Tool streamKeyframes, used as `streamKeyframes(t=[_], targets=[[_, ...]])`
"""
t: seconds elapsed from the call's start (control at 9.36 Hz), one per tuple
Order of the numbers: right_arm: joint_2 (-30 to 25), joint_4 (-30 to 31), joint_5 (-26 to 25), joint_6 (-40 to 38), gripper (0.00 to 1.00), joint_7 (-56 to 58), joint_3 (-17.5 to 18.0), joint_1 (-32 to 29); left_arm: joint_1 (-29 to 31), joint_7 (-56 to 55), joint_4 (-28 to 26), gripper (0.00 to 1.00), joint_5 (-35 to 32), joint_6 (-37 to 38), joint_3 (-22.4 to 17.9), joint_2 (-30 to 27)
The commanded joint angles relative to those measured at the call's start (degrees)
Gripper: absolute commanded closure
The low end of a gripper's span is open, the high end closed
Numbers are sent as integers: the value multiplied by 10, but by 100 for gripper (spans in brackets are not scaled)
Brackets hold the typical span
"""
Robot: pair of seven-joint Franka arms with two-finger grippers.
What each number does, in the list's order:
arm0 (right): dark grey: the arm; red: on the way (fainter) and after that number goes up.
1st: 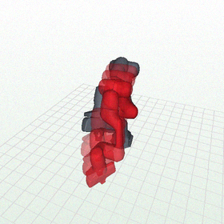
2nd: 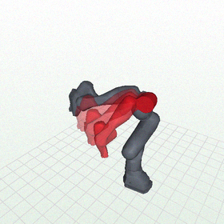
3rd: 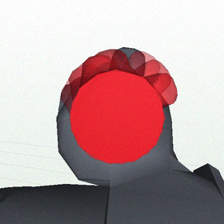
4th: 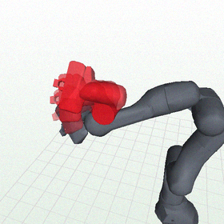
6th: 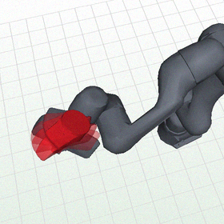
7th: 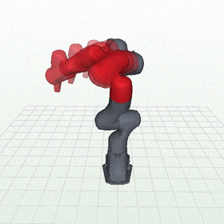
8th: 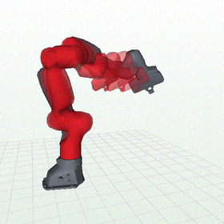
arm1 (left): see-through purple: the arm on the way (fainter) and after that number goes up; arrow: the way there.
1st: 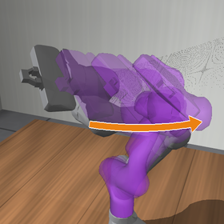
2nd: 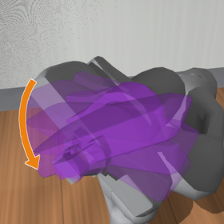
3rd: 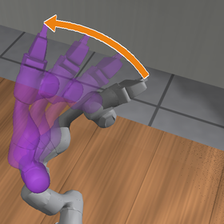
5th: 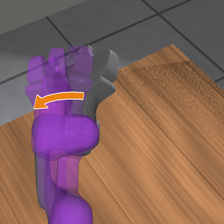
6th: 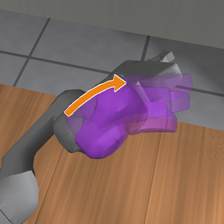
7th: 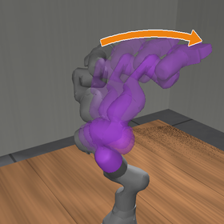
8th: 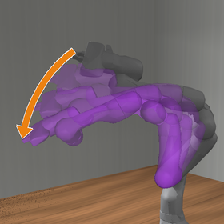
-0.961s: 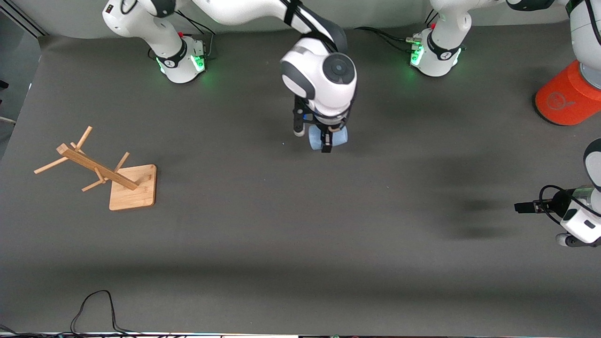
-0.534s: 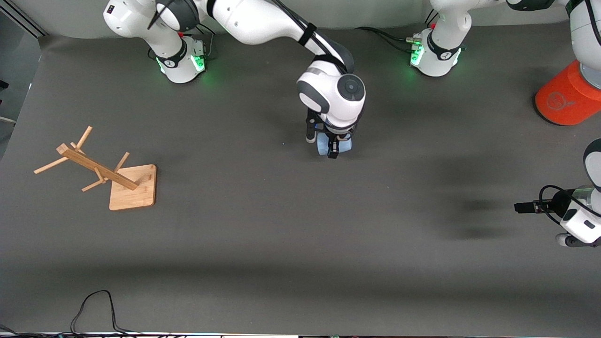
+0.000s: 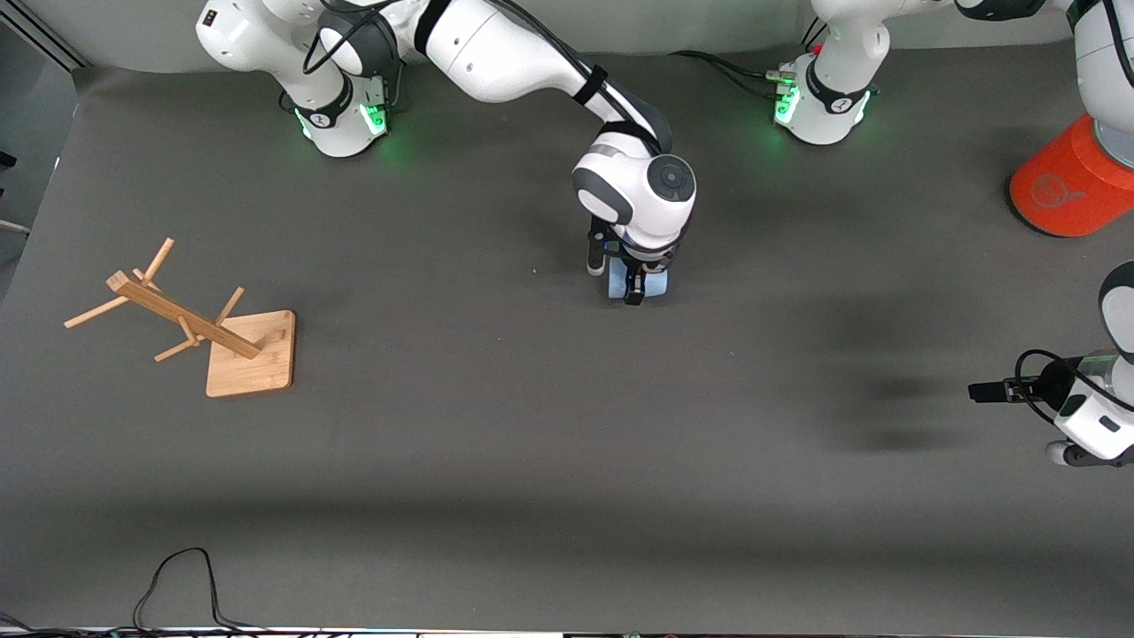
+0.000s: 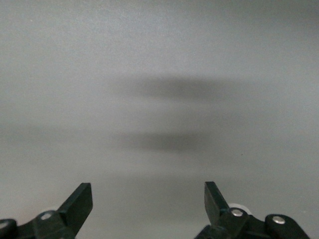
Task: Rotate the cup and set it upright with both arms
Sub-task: 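Lower the blue cup onto the table and open the right gripper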
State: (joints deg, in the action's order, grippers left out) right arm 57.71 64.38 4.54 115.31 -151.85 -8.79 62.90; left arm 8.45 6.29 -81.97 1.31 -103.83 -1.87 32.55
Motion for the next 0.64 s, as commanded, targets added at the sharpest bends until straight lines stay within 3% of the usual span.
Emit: streamKeyframes(t=[0.0, 0.21, 0.53], targets=[[14, -21, -8, 4, 0, -17, -9, 5, -13, 3, 9, 0, 11, 22, 5, -9], [11, -21, -8, 6, 0, -15, -10, 4, -24, -10, 10, 0, 54, 46, 9, -21], [-25, -18, -7, -7, 0, -9, -10, 1, -41, -37, 8, 0, 56, 70, 8, -46]])
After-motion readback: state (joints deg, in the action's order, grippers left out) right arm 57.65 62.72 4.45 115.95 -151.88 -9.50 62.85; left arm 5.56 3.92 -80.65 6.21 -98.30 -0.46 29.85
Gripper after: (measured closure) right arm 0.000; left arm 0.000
